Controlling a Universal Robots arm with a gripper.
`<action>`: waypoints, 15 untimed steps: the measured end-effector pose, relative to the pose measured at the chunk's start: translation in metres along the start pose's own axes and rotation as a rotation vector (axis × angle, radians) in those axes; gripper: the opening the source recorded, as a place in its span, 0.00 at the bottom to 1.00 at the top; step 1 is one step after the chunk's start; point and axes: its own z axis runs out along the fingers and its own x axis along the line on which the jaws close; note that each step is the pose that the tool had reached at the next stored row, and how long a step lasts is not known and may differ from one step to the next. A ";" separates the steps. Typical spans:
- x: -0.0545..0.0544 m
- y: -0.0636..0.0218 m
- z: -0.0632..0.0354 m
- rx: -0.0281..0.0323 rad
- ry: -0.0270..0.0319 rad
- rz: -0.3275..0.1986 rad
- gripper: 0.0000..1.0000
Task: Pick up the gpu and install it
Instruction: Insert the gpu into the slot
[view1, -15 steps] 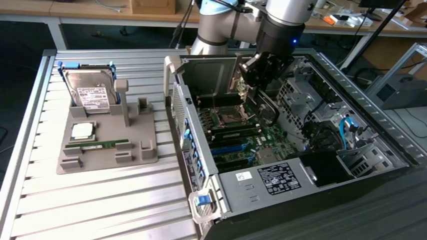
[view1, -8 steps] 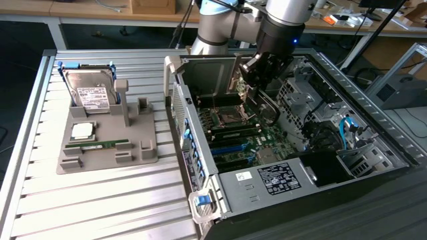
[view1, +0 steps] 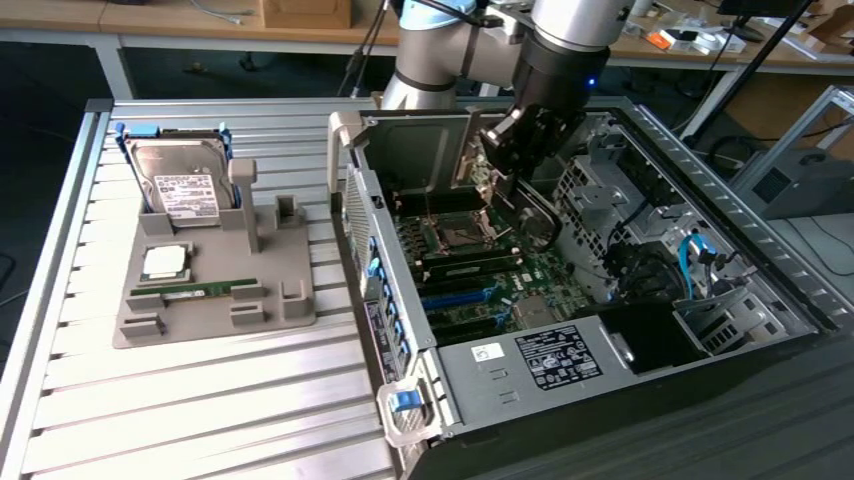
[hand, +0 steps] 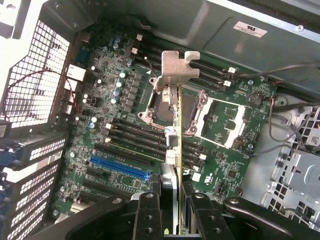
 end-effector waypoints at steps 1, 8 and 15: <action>0.000 0.0000 0.0000 -0.0002 -0.0001 -0.004 0.27; 0.000 0.0000 0.0000 -0.0013 -0.0007 -0.044 0.27; 0.000 0.0000 0.0001 -0.0021 -0.0012 -0.070 0.27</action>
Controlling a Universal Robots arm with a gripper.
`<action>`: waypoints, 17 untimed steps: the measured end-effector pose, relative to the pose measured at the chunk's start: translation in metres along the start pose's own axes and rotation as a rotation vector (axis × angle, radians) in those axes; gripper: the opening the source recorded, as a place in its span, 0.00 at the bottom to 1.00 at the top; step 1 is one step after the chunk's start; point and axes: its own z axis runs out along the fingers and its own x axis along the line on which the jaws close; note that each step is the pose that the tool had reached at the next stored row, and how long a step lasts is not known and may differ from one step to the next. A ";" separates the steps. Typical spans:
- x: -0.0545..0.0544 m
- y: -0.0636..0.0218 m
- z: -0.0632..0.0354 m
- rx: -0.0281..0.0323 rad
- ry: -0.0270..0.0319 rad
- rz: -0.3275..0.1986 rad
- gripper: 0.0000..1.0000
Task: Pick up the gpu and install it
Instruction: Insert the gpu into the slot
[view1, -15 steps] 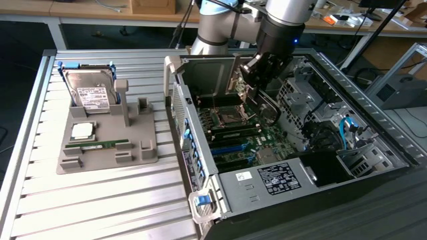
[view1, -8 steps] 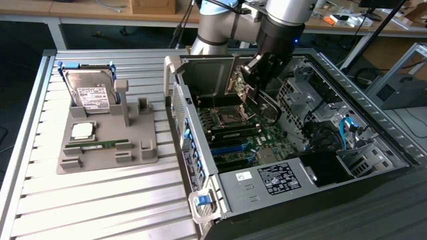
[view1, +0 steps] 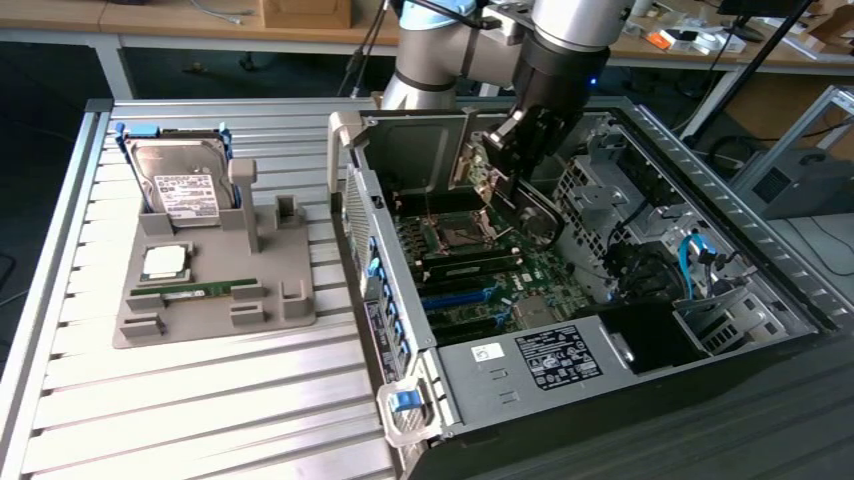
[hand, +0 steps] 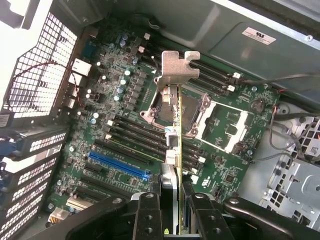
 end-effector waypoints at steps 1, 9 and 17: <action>0.000 0.0000 0.0000 0.0000 0.0000 -0.003 0.27; 0.000 0.0000 0.0000 -0.0012 -0.0006 -0.043 0.27; 0.000 0.0000 0.0001 -0.0022 -0.0012 -0.074 0.27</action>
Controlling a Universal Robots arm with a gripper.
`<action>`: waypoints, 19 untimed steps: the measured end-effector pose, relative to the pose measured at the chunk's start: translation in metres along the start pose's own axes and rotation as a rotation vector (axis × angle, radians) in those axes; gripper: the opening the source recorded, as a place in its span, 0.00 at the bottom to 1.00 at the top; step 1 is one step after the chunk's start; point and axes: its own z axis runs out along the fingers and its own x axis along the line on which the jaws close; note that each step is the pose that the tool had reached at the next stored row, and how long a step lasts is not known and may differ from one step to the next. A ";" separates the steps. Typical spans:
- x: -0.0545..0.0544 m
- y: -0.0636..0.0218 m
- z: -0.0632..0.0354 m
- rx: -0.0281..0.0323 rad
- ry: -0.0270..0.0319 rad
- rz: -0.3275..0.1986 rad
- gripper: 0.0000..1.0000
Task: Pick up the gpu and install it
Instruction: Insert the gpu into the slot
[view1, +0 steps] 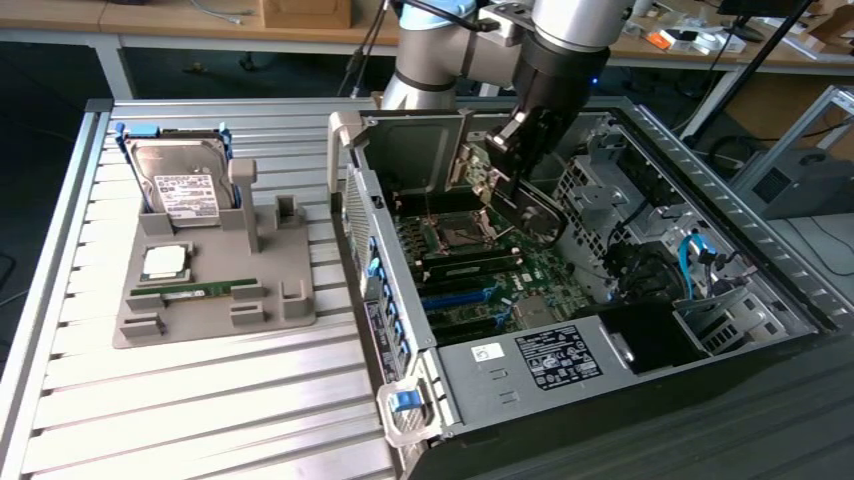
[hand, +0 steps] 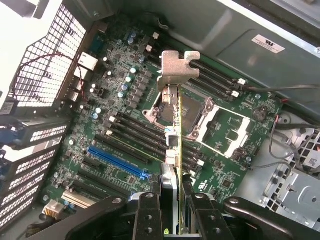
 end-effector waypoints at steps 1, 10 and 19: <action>0.000 0.0000 0.0000 -0.0001 0.0000 -0.006 0.27; 0.000 0.0000 0.0000 -0.0011 -0.0005 -0.038 0.27; 0.000 0.0000 0.0001 -0.0021 -0.0011 -0.073 0.27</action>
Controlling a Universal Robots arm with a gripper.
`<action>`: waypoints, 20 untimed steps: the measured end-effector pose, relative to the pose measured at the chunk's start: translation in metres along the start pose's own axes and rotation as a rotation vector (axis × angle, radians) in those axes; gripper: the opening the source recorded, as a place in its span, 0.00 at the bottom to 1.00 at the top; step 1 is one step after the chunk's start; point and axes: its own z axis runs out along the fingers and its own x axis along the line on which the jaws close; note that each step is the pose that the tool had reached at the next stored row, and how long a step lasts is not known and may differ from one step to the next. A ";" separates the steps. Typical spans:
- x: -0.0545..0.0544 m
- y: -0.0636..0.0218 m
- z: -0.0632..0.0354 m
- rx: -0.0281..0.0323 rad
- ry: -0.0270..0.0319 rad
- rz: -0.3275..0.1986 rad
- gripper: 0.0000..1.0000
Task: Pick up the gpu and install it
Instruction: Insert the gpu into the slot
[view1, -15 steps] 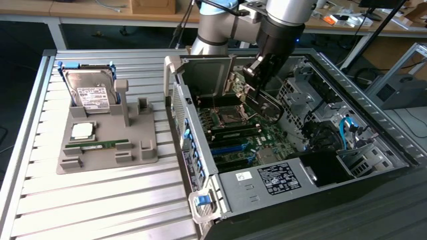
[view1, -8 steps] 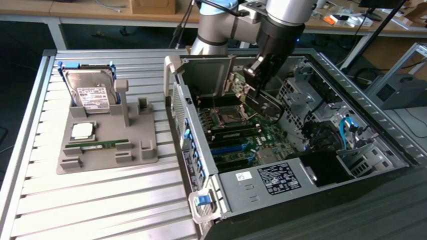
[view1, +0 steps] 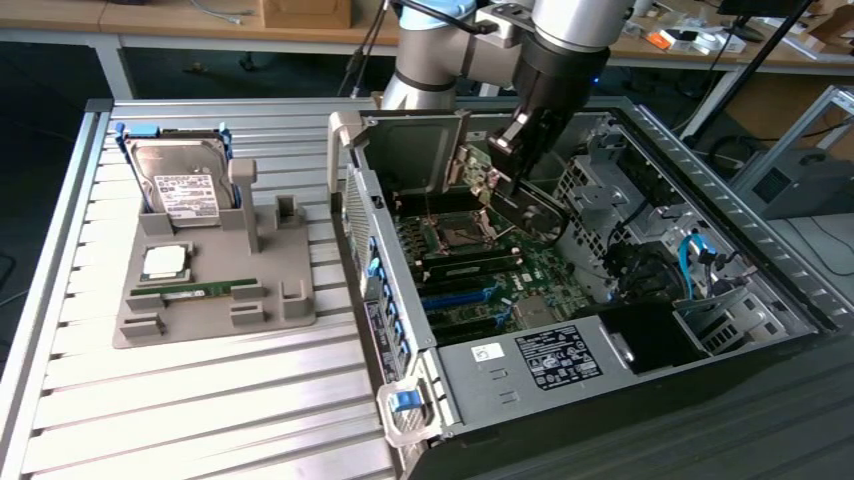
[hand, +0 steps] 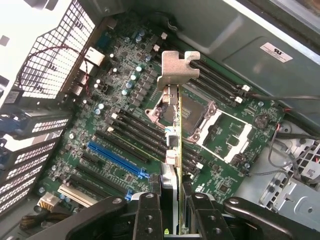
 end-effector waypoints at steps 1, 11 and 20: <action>0.000 0.0000 0.0000 -0.0001 0.0000 -0.003 0.27; 0.000 0.0000 0.0000 -0.0013 -0.0007 -0.048 0.27; 0.000 0.0000 0.0001 -0.0025 -0.0013 -0.088 0.27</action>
